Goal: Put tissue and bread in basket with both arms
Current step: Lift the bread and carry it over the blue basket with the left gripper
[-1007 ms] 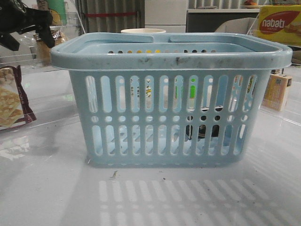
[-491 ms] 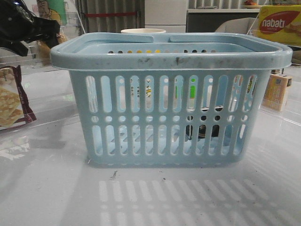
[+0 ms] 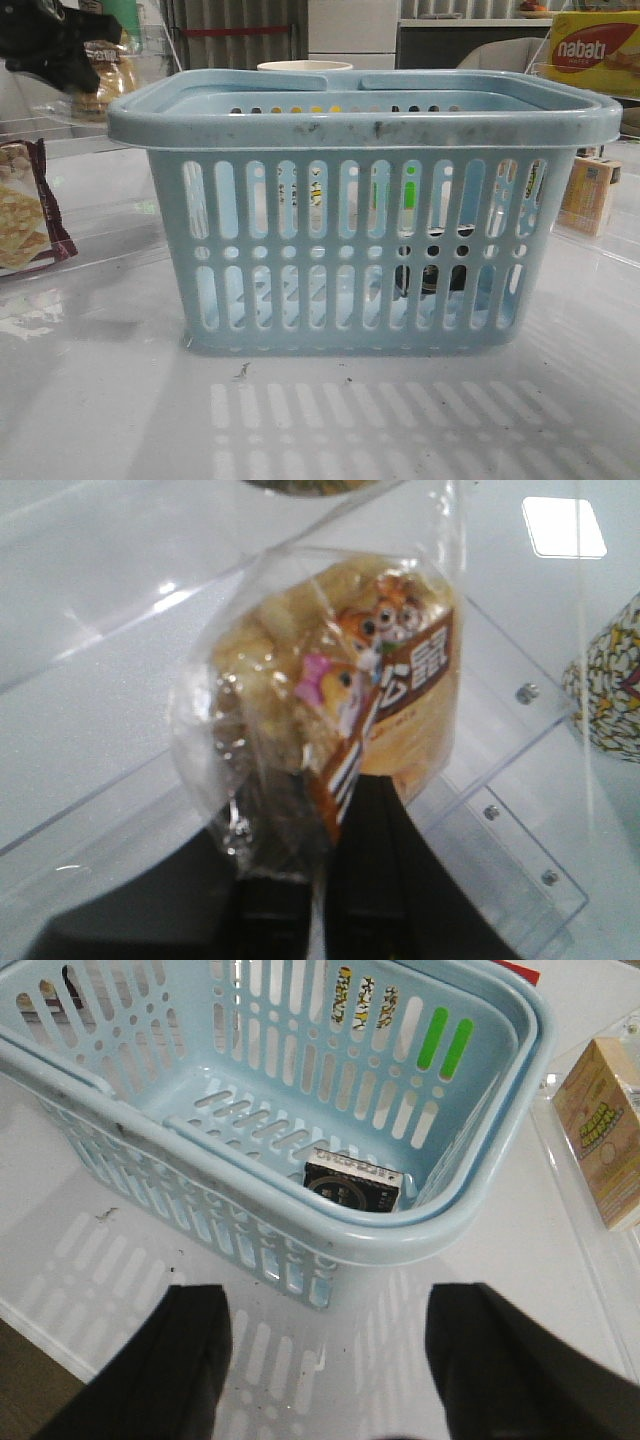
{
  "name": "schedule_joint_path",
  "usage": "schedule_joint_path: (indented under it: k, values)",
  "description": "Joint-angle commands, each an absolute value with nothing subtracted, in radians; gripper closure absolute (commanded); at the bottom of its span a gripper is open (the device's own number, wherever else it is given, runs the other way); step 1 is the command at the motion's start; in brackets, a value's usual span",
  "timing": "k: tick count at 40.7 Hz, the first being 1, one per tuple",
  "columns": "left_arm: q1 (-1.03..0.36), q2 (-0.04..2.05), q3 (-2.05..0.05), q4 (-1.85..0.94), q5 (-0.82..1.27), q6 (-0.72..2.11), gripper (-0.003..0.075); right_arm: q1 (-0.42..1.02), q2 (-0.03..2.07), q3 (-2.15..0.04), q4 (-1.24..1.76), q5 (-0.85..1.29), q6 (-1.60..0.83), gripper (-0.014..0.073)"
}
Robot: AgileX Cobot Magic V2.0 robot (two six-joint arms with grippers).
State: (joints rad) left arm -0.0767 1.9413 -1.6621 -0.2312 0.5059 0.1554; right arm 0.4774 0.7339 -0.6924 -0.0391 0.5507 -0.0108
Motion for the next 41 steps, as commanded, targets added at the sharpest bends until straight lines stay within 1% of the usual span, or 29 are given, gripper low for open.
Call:
schedule_joint_path:
  k: [1, 8, 14, 22, 32, 41]
  values:
    - [-0.082, 1.81, -1.696, -0.243, 0.468, 0.16, 0.063, 0.475, 0.728, -0.72, -0.053, 0.482, -0.018, 0.0064]
    - [-0.096, 1.706, -1.696, -0.243, 0.546, 0.222, 0.063, 0.475, 0.728, -0.72, -0.053, 0.482, -0.018, 0.0064]
    - [-0.153, 1.629, -1.696, -0.243, 0.582, 0.319, 0.063, 0.475, 0.728, -0.72, -0.053, 0.482, -0.018, 0.0064]
    - [-0.285, 1.596, -1.696, -0.243, 0.618, 0.338, 0.063, 0.475, 0.728, -0.72, -0.053, 0.482, -0.018, 0.0064]
    - [-0.471, 1.596, -1.642, -0.243, 0.617, 0.368, 0.063, 0.475, 0.728, -0.72, -0.053, 0.482, -0.018, 0.0064]
    - [-0.572, 1.596, -1.551, -0.243, 0.615, 0.368, 0.063, 0.475, 0.728, -0.72, -0.053, 0.482, -0.018, 0.0064]
